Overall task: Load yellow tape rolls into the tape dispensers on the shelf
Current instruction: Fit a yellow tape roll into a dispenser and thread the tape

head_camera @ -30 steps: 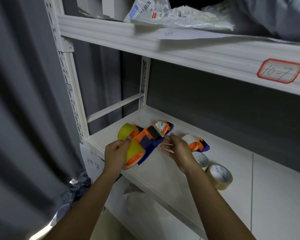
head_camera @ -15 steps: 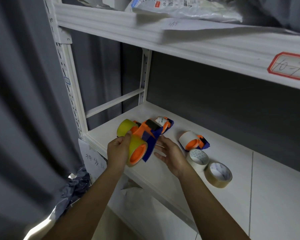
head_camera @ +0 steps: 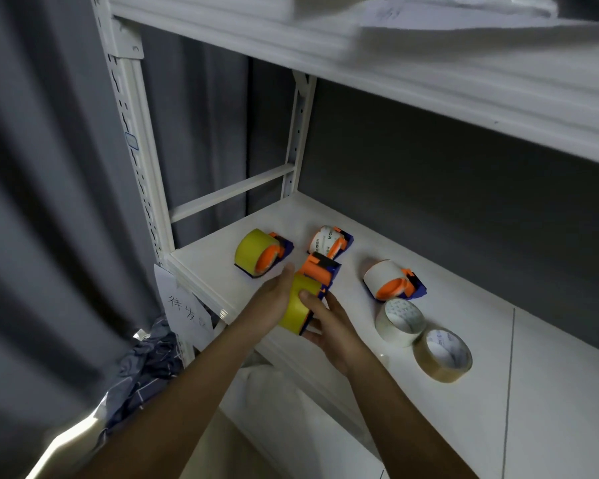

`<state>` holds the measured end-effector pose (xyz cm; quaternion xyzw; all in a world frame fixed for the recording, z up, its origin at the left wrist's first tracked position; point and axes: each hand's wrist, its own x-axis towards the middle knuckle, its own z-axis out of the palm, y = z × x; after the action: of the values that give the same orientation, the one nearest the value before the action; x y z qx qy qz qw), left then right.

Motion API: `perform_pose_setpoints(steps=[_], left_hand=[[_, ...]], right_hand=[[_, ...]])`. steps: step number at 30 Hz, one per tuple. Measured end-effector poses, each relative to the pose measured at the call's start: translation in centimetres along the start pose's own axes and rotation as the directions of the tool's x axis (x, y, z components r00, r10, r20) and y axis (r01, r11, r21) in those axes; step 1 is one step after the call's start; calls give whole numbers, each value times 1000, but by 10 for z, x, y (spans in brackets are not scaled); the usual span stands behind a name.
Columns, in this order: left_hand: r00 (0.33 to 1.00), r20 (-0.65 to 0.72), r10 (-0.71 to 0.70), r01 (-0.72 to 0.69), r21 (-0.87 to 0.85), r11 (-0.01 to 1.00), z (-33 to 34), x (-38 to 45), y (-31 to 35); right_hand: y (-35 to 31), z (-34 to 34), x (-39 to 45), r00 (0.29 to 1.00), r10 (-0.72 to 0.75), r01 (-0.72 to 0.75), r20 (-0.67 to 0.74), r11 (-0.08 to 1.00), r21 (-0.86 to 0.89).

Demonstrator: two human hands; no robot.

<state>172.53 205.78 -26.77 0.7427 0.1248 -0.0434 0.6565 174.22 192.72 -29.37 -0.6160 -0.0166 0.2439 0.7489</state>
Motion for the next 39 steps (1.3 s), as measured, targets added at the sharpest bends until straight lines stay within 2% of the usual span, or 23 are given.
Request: perform_pose_setpoints(steps=[4,10,14,19,22,27,32,35,39], left_hand=[[995,-83,55,-40,170,985,-7,9,-8],[989,-144,38,-1,254,967,-24,26,-26],[985,-175,8,36,246,969,-35,34,-31],[990,-134,48,-22,189,982,-40,35,-33],[991,-117,64,-40,196,980,-38,38,-34],[987,-130,96,-67,217,974,-35,41,-33],[986,-109,123,-83,317,945,-29,42,-29],[986,-111,123,-60,455,889,-27,37,-25],[952,-154,265,-122,602,789,-14,30,-12]], right_hand=[[5,-1,20,987,111,-109,-117,994,27],[3,8,54,944,203,-211,-261,978,-3],[0,19,74,930,197,-211,-309,977,-15],[5,31,87,903,211,-227,-374,974,1],[10,29,91,891,135,-239,-433,951,-196],[7,17,86,915,-57,-201,-399,792,-576],[-3,6,68,941,-182,-54,-287,753,-656],[-6,-8,49,924,-311,68,-222,705,-706],[-5,-34,18,879,-446,154,-169,601,-784]])
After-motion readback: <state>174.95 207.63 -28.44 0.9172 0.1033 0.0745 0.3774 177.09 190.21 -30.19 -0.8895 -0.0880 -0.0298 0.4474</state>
